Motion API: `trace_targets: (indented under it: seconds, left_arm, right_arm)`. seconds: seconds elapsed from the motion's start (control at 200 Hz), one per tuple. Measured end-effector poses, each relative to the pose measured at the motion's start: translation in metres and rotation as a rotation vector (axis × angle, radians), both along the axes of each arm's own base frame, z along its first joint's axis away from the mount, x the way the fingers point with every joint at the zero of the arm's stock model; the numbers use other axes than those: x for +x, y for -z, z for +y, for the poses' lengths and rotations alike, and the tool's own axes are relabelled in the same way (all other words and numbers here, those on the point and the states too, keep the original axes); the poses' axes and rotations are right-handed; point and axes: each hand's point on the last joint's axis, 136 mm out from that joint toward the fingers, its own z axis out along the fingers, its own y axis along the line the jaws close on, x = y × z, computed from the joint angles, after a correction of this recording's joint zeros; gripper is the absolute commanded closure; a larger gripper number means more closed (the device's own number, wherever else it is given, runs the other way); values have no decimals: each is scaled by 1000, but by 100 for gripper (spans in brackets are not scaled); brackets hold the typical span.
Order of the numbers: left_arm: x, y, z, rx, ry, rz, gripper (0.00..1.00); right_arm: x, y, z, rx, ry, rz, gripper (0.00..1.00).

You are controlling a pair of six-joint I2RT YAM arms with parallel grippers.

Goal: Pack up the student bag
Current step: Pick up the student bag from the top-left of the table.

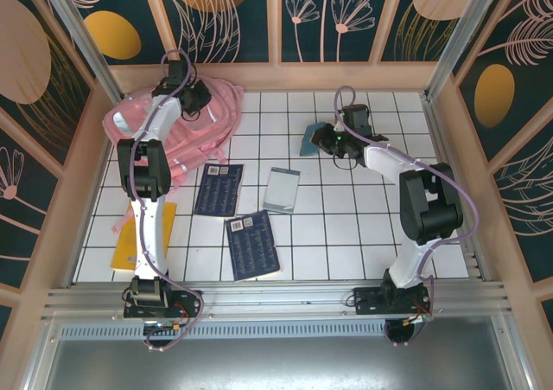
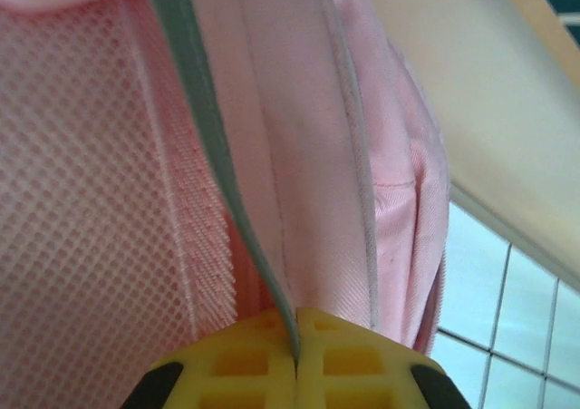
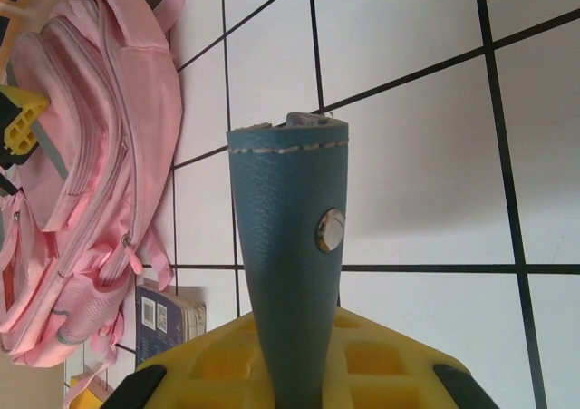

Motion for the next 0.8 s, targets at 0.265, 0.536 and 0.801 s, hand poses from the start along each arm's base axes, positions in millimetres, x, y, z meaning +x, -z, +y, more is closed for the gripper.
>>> trace_targets:
  seconds: [0.265, 0.536, 0.801]
  left_arm:
    - [-5, -34, 0, 38, 37, -35, 100]
    - [-46, -158, 10, 122, 63, -192, 100]
    - [-109, -262, -4, 70, 141, -360, 100]
  right_arm:
    - [-4, -17, -2, 2, 1, -27, 94]
    - [-3, -46, -3, -2, -1, -85, 94]
    - [-4, -89, -9, -28, 12, -155, 95]
